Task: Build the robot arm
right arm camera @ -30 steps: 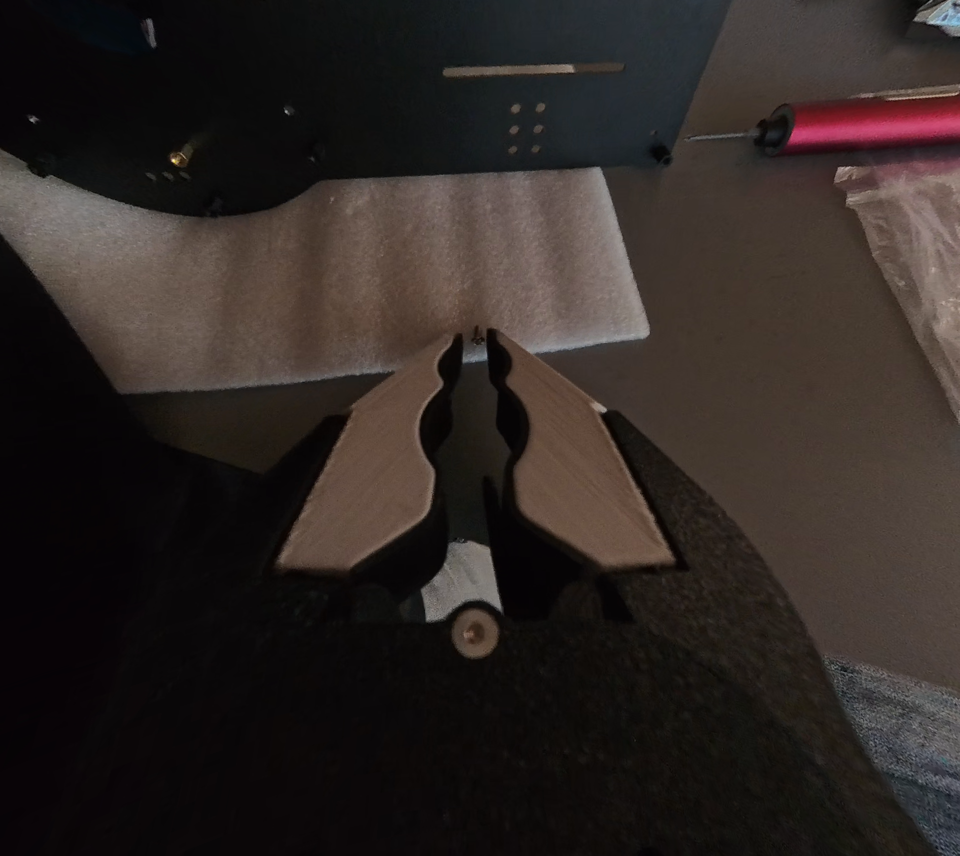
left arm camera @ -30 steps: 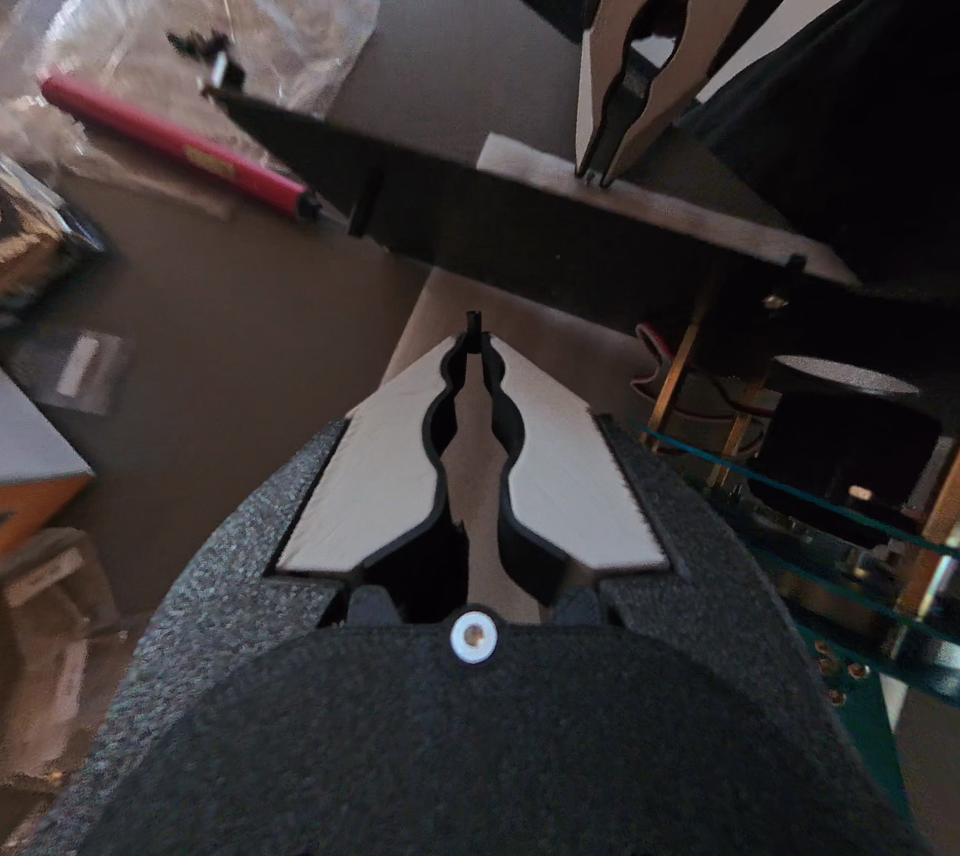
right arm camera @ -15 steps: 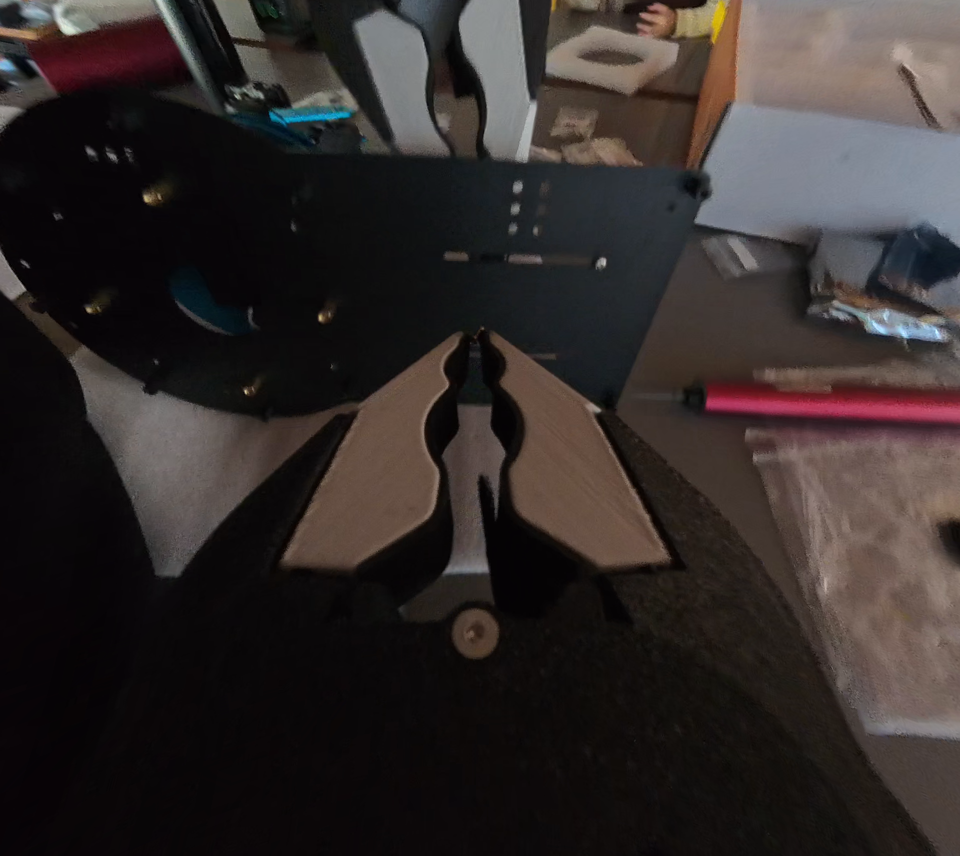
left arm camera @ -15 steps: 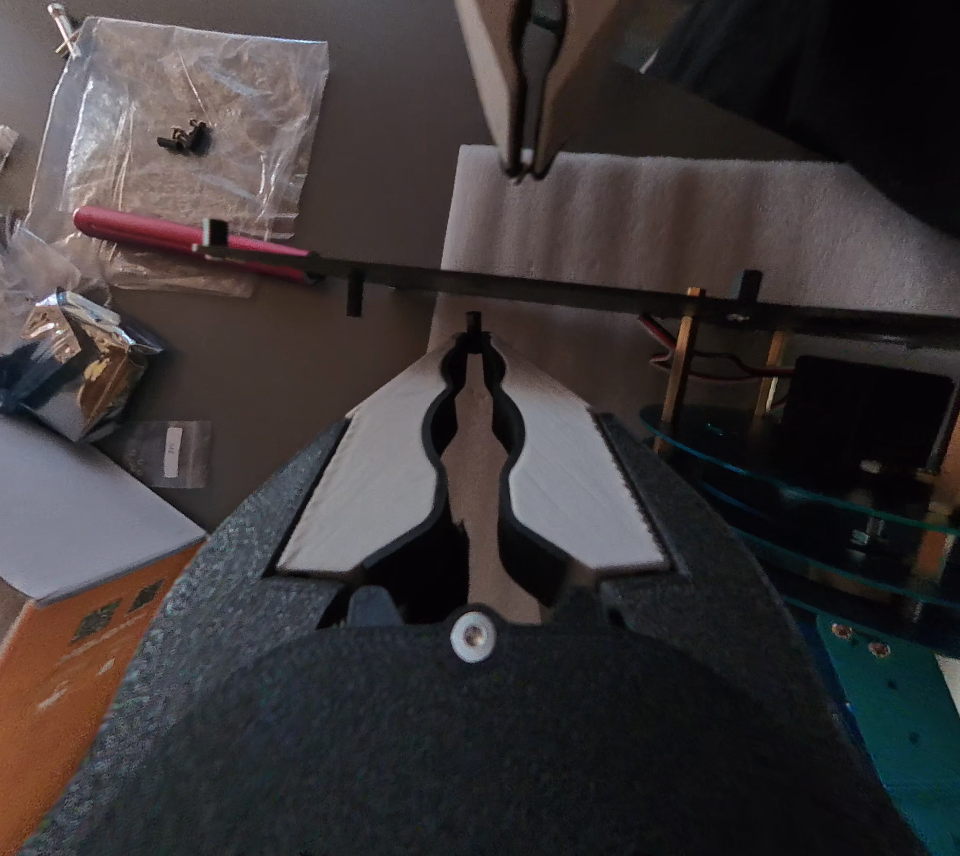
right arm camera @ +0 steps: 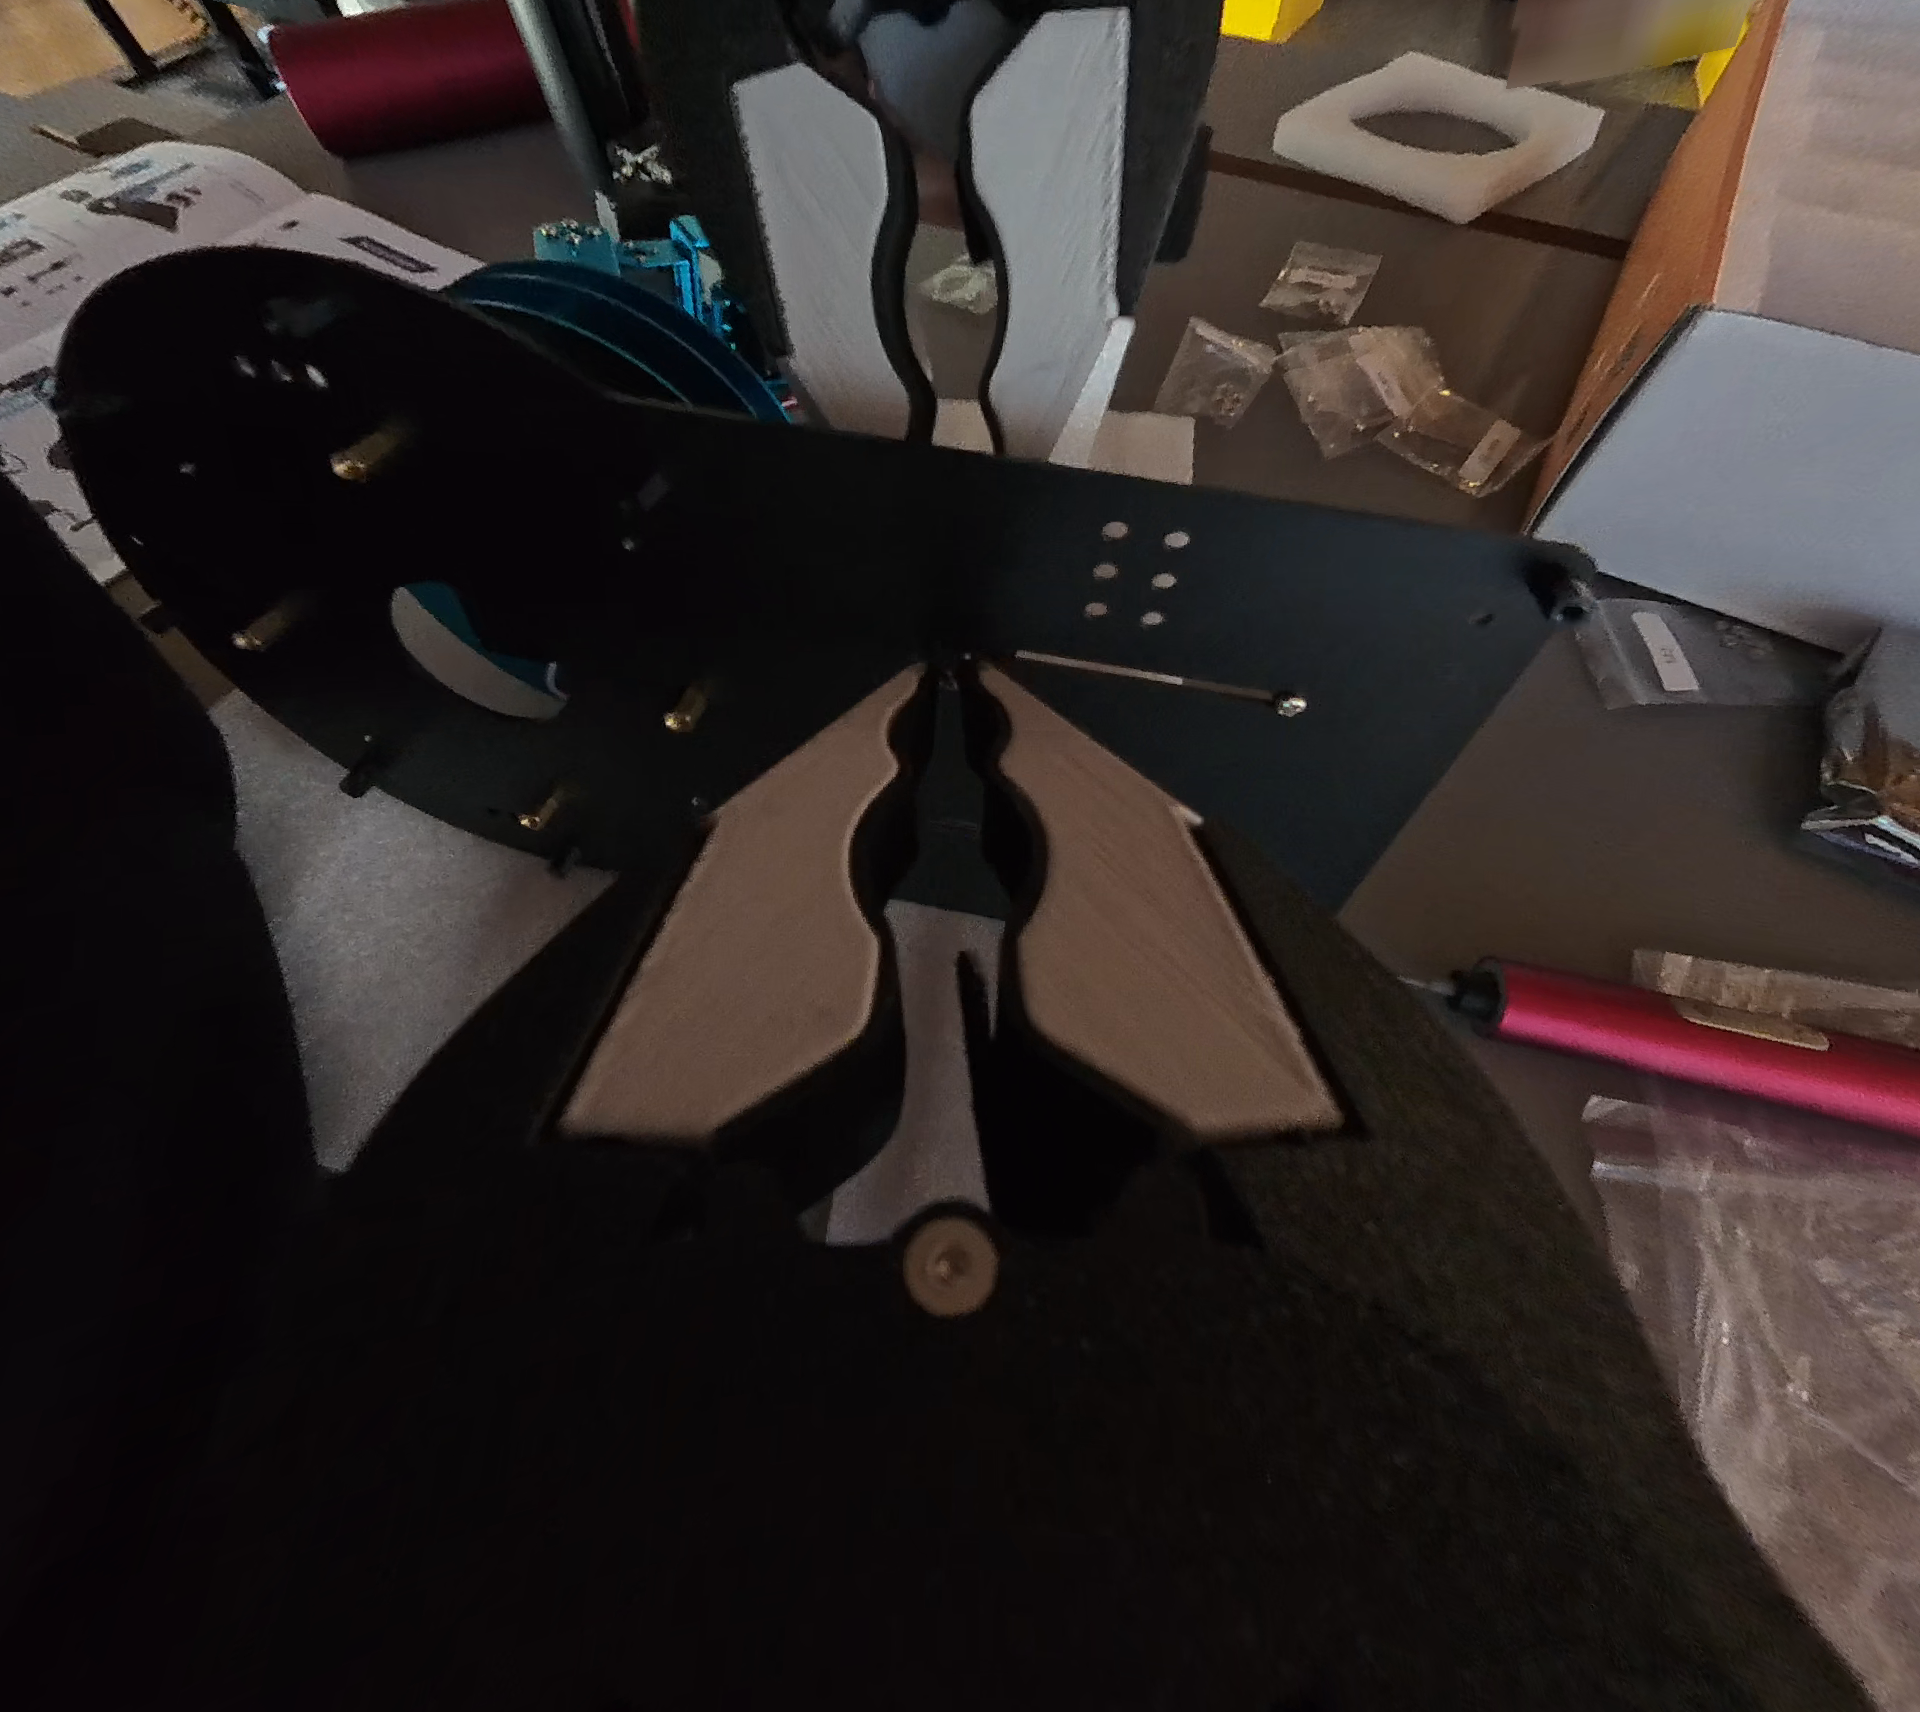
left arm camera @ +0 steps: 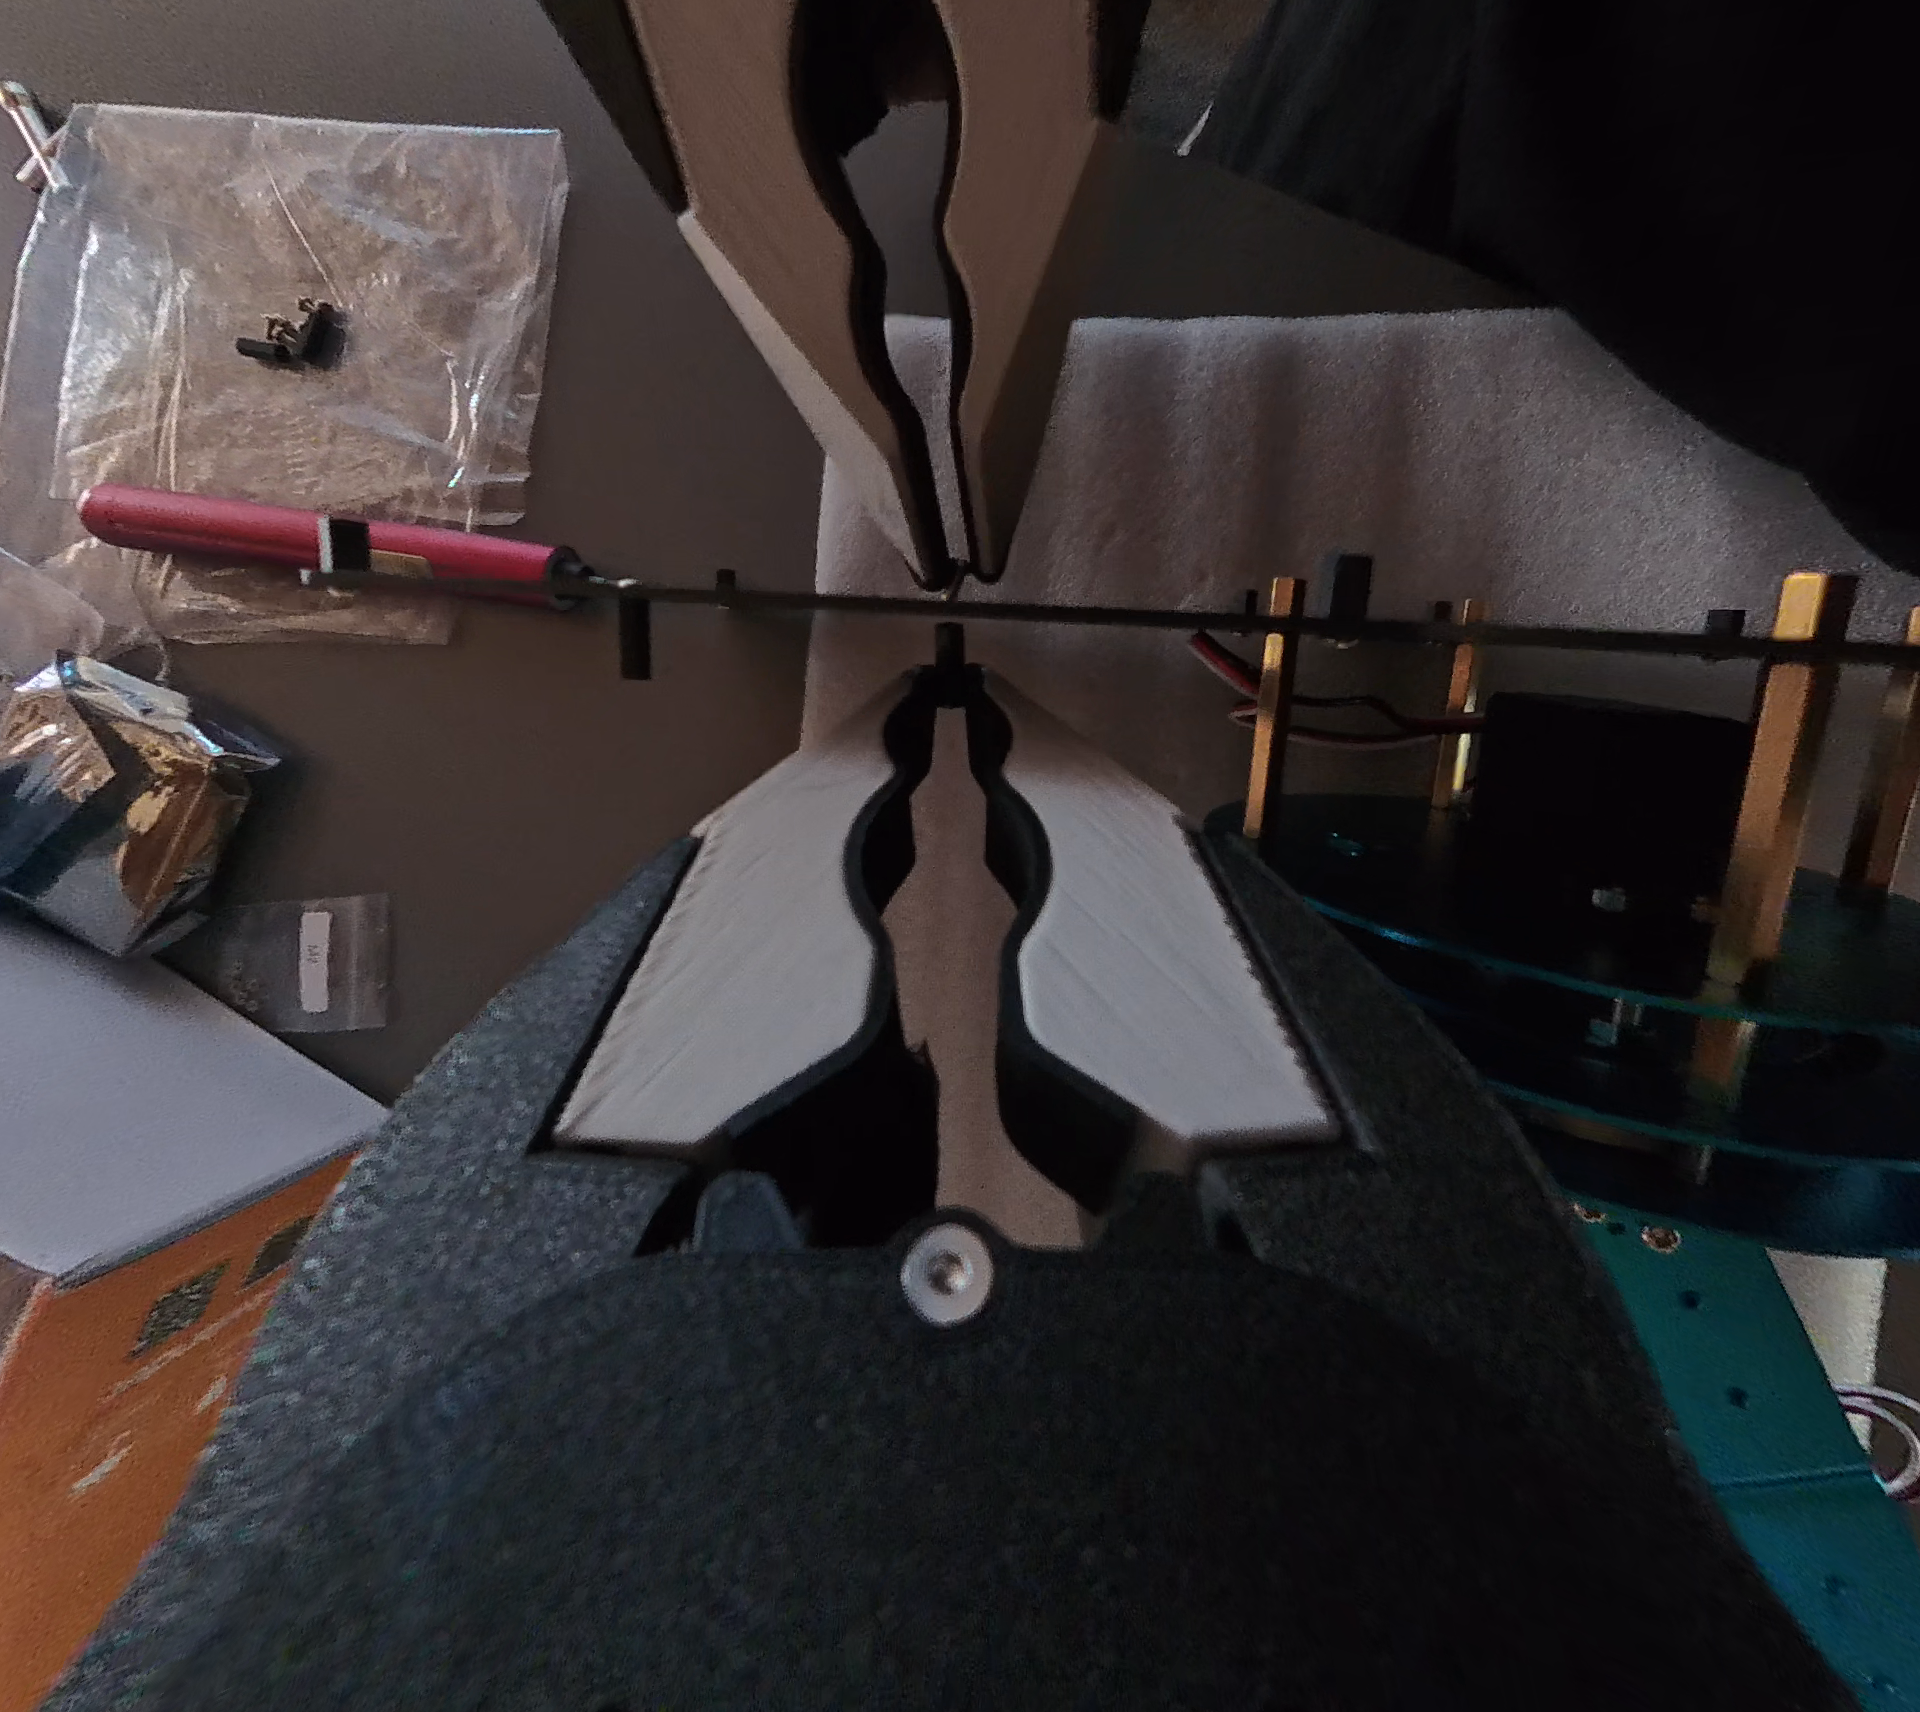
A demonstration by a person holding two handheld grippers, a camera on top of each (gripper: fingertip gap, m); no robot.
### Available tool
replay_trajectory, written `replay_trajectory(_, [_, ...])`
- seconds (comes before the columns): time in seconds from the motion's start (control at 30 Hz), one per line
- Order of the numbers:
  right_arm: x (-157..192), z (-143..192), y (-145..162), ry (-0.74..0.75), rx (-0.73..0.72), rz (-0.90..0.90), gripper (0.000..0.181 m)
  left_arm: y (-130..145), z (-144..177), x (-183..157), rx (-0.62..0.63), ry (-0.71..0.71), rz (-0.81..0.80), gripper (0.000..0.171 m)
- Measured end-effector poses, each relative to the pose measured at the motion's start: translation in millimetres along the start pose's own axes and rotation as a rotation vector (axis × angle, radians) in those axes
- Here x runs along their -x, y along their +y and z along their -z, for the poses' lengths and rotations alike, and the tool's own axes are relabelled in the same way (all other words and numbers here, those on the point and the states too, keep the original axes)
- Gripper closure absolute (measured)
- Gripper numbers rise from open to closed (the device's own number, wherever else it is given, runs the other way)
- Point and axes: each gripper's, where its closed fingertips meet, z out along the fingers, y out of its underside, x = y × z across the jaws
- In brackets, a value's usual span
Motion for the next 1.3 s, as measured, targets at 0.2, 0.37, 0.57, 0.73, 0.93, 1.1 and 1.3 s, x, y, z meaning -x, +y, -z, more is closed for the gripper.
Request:
replay_trajectory(0.2, [2.6,-2.6,-3.7,-0.034,0.004,-0.014,0.179,-0.9,1.2,1.2,0.005,-0.024,-0.030,0.167])
replay_trajectory(0.37, [2.3,-2.2,-4.3,-0.089,-0.050,-0.106,0.177,-2.4,4.0,0.9,-0.005,-0.035,-0.032,0.167])
replay_trajectory(0.57, [1.6,-2.1,-4.5,-0.056,-0.115,-0.141,0.178,-2.4,3.8,0.1,-0.009,-0.035,-0.026,0.167])
replay_trajectory(0.73, [1.0,-2.6,-4.4,0.041,-0.113,-0.122,0.177,-2.1,3.4,-1.4,-0.012,-0.033,-0.019,0.167])
replay_trajectory(0.93, [0.4,-2.8,-4.3,0.156,-0.114,-0.098,0.177,-1.9,3.0,-2.1,-0.004,-0.048,-0.015,0.167])
replay_trajectory(1.1, [-0.3,-2.2,-4.1,0.167,-0.107,-0.118,0.175,-1.9,2.5,-2.3,0.003,-0.051,-0.021,0.167])
replay_trajectory(1.3, [0.5,-2.5,-3.7,0.157,-0.109,-0.131,0.175,-1.0,0.5,-2.2,0.010,-0.044,-0.026,0.167])
